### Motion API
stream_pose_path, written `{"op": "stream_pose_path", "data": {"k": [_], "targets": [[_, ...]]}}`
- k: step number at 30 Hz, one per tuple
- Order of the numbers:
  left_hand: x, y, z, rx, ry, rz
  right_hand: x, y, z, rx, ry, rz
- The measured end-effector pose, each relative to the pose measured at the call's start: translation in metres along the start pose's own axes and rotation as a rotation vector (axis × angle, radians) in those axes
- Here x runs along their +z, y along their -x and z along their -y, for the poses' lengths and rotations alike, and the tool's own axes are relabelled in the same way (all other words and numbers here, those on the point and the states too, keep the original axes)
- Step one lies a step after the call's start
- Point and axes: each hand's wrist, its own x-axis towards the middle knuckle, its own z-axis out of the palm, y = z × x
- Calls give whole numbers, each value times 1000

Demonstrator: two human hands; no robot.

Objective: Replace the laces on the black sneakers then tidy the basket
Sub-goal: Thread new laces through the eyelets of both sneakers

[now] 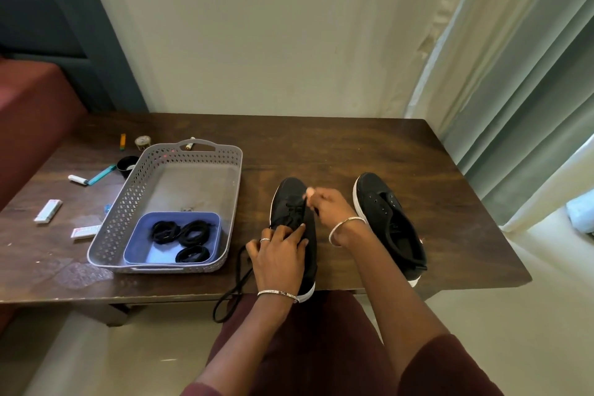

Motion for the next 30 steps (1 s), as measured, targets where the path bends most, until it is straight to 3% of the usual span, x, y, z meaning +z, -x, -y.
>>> {"op": "stream_pose_path", "data": {"k": [3, 5, 7, 9, 11, 15, 17, 20, 24, 26, 28, 30], "targets": [[5, 1, 1, 21, -1, -44, -11, 13, 30, -26, -792, 39], [6, 1, 2, 22, -12, -54, -21, 20, 42, -13, -981, 76], [6, 1, 2, 12, -17, -52, -25, 20, 37, 30, -673, -30], [4, 1, 2, 1, -16, -29, -24, 19, 19, 36, -22, -124], [3, 1, 1, -5, -10, 2, -19, 17, -2, 30, 477, -38], [2, 1, 0, -11, -2, 15, -5, 15, -18, 104, 883, 130], [2, 1, 0, -11, -7, 5, -2, 11, -18, 62, 949, 181], [2, 1, 0, -20, -14, 21, -6, 6, -10, -30, 764, 156], [0, 0, 0, -22, -13, 35, -14, 24, 38, -104, -227, 146], [0, 1, 0, -20, -12, 29, -24, 33, 61, -115, -508, 135], [-1, 1, 1, -23, -27, 34, -32, 35, 66, -95, -514, 43], [-1, 1, 1, -21, -36, 75, -32, 36, 59, -76, -327, -65]]}}
